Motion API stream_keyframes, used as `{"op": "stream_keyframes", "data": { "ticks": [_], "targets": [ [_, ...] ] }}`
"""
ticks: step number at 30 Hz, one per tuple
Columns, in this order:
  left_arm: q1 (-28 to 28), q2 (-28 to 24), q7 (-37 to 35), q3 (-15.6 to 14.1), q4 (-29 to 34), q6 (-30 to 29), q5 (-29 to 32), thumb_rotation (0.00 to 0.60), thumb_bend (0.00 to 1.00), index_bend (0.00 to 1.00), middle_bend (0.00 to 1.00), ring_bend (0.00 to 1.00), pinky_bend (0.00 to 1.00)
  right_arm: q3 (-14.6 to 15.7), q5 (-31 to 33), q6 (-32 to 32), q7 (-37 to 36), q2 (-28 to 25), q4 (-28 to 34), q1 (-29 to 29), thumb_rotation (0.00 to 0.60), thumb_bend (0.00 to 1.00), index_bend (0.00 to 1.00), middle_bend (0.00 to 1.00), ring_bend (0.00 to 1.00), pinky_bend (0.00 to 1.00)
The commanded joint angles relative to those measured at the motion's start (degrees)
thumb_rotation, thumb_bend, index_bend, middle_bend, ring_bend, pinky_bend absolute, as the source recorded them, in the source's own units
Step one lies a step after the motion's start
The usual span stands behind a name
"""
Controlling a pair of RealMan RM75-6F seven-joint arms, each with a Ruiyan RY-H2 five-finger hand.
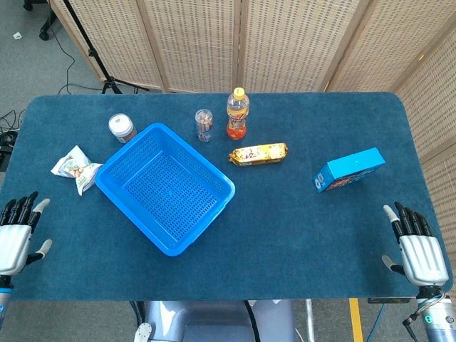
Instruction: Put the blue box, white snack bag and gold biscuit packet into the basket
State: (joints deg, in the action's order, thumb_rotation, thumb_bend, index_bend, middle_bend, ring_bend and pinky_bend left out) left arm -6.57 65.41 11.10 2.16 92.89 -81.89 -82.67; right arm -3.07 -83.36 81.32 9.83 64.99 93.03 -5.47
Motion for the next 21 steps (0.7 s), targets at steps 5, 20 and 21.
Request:
{"op": "stream_keyframes", "data": {
  "ticks": [5, 20, 21],
  "targets": [
    [0.1, 0.0, 0.4, -0.2, 0.4, -0.1, -0.1, 0.600, 0.27, 0.00, 0.00, 0.00, 0.02, 0.3, -0.2, 0.1, -0.1, -0.3, 0.2, 0.2, 0.600, 0.18, 0.00, 0.00, 0.00, 0.07],
    [0.1, -0.6, 0.0, -0.5, 0.8, 0.4, -0.1, 0.600, 0.27, 0.00, 0.00, 0.00, 0.02, 0.8, -0.8, 0.1, 1.1, -0.5, 1.7, 0.3, 0.600, 0.18, 0.00, 0.00, 0.00, 0.07],
    [0.1, -0.6, 0.2, -0.6, 0.8, 0.5, -0.1, 0.600, 0.27, 0.00, 0.00, 0.00, 0.02, 0.8, -0.7, 0.0, 1.1, -0.5, 1.6, 0.3, 0.600, 0.18, 0.00, 0.00, 0.00, 0.07]
  ]
}}
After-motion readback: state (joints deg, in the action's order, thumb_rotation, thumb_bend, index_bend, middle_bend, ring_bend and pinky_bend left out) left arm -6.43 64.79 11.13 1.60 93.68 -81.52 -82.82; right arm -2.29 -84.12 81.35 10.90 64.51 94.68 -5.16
